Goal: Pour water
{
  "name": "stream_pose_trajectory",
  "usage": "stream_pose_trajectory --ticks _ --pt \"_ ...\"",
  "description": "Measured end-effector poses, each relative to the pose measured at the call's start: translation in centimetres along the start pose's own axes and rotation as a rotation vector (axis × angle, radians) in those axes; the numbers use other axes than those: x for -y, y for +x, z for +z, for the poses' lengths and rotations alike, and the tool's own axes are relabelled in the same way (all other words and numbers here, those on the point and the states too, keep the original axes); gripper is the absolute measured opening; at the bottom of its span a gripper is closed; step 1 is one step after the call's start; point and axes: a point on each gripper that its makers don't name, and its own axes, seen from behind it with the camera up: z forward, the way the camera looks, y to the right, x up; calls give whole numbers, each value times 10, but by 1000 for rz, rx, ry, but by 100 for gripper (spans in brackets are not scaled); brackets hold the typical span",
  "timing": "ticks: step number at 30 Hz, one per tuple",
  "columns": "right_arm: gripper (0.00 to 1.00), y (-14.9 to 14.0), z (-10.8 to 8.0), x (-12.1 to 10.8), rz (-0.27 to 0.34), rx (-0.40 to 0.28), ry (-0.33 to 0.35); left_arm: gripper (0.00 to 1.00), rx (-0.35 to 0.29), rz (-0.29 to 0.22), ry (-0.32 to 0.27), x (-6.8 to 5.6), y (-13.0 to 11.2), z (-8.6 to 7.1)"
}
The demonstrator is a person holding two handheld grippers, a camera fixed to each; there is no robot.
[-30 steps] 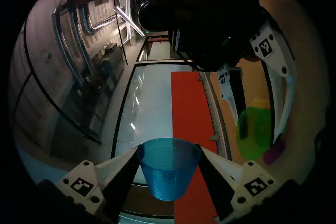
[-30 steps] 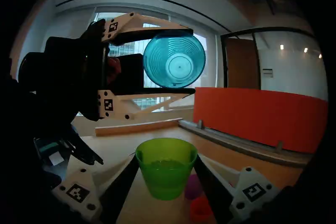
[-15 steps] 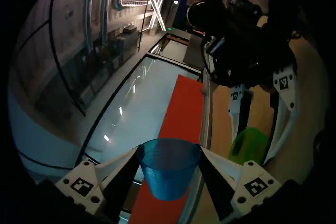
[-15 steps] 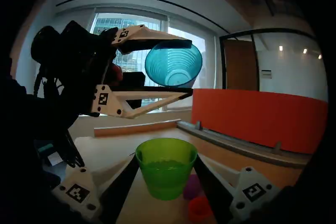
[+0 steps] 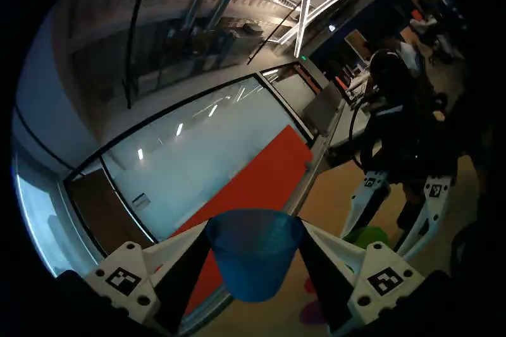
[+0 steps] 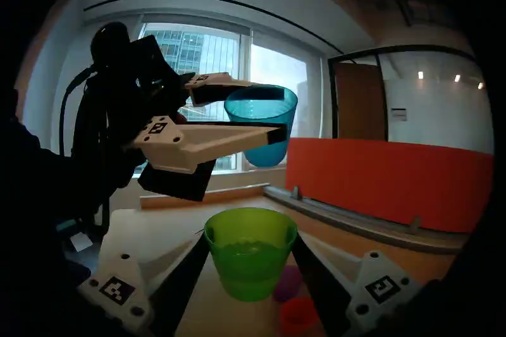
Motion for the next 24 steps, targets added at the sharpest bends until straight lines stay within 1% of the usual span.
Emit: stream_pose_trajectory --ticks 2,14,17,18,20,24 --pt "91 1 -1 -1 -1 -2 -2 89 -3 -63 -9 0 -1 0" --pt "91 10 -7 -2 -8 -15 -14 89 -17 -399 -18 12 -13 -2" --pt "91 11 -8 -3 -10 -16 -19 89 -23 -458 -24 14 -17 -3" --pt "91 11 -9 -4 -10 -16 -20 89 -23 -470 -25 14 -18 -3" --pt "91 11 -9 -4 -11 -16 -23 89 -20 -489 -28 13 -22 -3" --pt "91 12 -11 -6 -7 -16 -28 89 -9 -511 -24 13 -29 -3"
